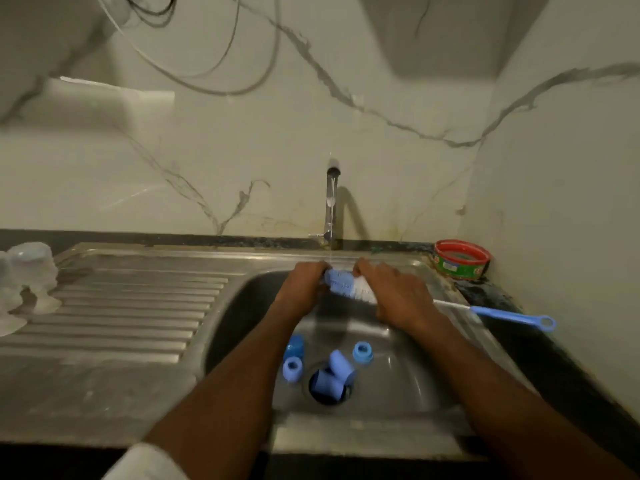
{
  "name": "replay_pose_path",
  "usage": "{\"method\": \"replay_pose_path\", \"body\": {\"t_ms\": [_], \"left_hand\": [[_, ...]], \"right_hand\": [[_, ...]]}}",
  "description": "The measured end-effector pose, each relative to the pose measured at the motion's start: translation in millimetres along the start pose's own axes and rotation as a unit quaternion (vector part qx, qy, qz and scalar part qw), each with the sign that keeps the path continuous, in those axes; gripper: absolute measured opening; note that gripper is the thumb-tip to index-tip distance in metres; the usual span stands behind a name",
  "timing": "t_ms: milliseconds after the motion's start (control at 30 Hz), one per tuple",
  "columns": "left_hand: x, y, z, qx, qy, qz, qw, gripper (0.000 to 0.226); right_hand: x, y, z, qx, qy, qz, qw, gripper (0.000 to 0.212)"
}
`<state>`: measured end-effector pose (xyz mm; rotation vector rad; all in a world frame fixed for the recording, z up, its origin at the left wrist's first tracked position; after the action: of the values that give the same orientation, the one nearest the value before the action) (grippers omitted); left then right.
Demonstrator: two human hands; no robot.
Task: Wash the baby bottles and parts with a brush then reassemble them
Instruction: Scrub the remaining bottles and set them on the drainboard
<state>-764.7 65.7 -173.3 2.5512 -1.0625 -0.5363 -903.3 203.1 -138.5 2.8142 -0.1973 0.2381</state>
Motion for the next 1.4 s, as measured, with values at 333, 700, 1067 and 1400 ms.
{"method": "replay_pose_path", "body": {"t_ms": [333, 700, 1067, 1400], "left_hand": [[-3, -3, 6, 0.061, 0.043, -0.034, 0.997, 0.032], [4, 0, 24, 0.062, 0.083, 0.001, 0.995, 0.032], [1, 1, 29, 0.101, 0.077, 0.019, 0.992, 0.030], [-3, -1, 10, 0.053, 0.070, 0.052, 0.995, 0.029]], "right_hand": [[-4, -3, 4, -0.027, 0.075, 0.012, 0.997, 0.049], [-16, 5, 25, 0.022, 0.078, 0.014, 0.997, 0.047], [-27, 3, 27, 0.041, 0.056, -0.002, 0.998, 0.048], [-25, 2, 4, 0.028, 0.039, -0.024, 0.999, 0.027]]}}
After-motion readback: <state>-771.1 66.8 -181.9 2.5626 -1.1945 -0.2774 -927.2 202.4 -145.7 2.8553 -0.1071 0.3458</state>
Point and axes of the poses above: each hand's wrist, its own y-axis towards the middle knuckle, its own z-axis out of the palm, x = y × z, the point moved 4 cm from there along y, towards the middle knuckle, and after that the axes turned 11 degrees about y, right-handed, at the moved point
